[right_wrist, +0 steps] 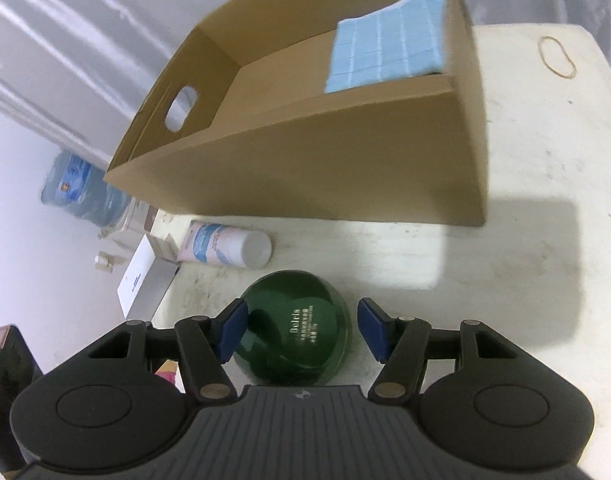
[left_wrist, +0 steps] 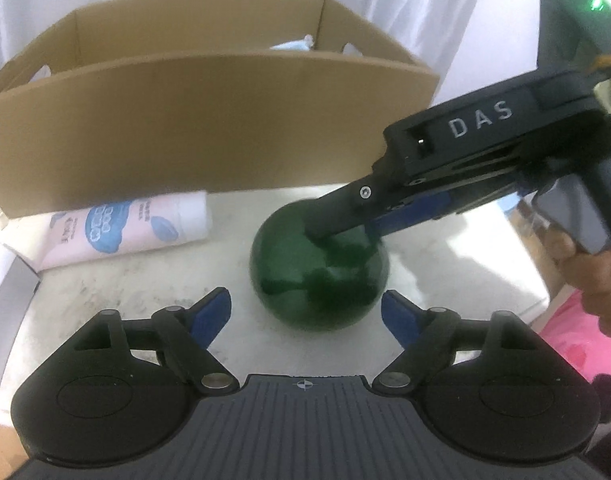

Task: Organize objects
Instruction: 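Lower the right gripper onto the dark green round jar, then close the right gripper around the green jar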

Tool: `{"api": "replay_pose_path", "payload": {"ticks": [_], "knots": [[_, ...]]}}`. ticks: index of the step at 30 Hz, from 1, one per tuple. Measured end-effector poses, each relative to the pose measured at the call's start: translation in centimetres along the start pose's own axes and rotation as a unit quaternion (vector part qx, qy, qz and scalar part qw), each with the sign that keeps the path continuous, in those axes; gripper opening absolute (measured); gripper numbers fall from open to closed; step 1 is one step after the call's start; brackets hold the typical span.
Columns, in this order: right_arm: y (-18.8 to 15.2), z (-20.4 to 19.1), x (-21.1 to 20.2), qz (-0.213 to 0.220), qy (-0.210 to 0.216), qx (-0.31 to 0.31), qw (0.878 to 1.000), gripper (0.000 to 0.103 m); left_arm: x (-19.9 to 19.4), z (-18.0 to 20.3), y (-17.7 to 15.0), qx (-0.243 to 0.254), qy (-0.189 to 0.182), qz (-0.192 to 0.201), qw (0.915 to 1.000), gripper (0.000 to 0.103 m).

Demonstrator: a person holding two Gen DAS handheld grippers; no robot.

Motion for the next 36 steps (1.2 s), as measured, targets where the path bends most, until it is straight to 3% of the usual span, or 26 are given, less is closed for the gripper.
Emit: {"api": "replay_pose_path", "payload": {"ticks": [5, 9, 12, 16, 21, 36], "knots": [[-0.2, -1.0, 0.6, -0.005, -0.015, -0.031, 0.999, 0.072, 1.0, 0.8, 0.0, 0.01, -0.009, -0.008, 0.9999, 0.07], [-0.3, -1.3, 0.5, -0.001, -0.026, -0.05, 0.998, 0.073, 1.2, 1.4, 0.1, 0.025, -0.001, -0.006, 0.9997, 0.068], [-0.3, -0.9, 0.0, 0.004, -0.037, -0.054, 0.998, 0.074, 1.2, 1.6, 0.3, 0.013, -0.017, -0.002, 0.9998, 0.067], [-0.2, -0.1, -0.7, 0.005, -0.045, -0.047, 0.998, 0.074, 1.5, 2.3, 0.5, 0.016, -0.031, 0.002, 0.9994, 0.067], [-0.3, 0.0, -0.9, 0.009, -0.049, -0.047, 0.998, 0.075, 2.4, 2.8, 0.5, 0.034, -0.026, -0.007, 0.9991, 0.067], [-0.2, 0.5, -0.3, 0.009, -0.038, -0.024, 0.999, 0.078, 3.3, 2.7, 0.8, 0.026, -0.018, 0.003, 0.9995, 0.072]]}}
Point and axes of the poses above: each gripper's, at about its wrist camera, not at the fingertips, and x roughly the way its jaws point, z to its right, y to its top, the point moved 6 cm from there along x, roughly the way its jaws point, and after that the axes turned 1 degree about z, right-handed, at the moved point
